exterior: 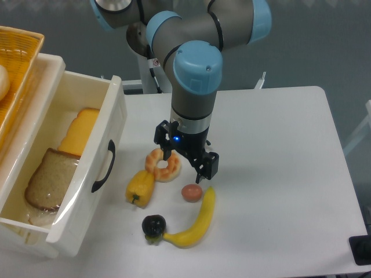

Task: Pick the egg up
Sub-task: 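Move the open gripper over the small brown egg beside the banana, then lower the gripper down around the brown egg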

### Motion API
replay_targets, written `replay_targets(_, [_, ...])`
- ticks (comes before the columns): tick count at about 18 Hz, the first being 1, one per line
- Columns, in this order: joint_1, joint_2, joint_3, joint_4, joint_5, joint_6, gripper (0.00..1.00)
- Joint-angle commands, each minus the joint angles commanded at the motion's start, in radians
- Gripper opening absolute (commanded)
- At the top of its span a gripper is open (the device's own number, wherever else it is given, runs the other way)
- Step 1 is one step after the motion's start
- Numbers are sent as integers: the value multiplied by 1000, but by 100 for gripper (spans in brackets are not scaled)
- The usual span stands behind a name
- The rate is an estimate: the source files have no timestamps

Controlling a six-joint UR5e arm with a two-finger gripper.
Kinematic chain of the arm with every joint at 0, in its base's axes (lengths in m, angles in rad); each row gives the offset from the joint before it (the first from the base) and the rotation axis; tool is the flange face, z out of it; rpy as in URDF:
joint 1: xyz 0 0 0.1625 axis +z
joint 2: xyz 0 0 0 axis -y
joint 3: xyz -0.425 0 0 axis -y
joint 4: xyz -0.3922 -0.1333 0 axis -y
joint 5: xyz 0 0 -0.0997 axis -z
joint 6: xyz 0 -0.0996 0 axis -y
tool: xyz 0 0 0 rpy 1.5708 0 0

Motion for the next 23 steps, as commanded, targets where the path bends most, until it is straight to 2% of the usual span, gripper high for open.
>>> replay_targets(2, [-5,-2,-18,31,2,0,100])
replay_targets(6, [-9,-15,-20,57,2,0,100])
replay_targets(9, [-12,-34,-15,103,0,-2,100])
replay_targets(17, [-25,-54,-12,124,2,-18,100])
replay_targets(23, [-26,-94,-23,150,2,-12,100])
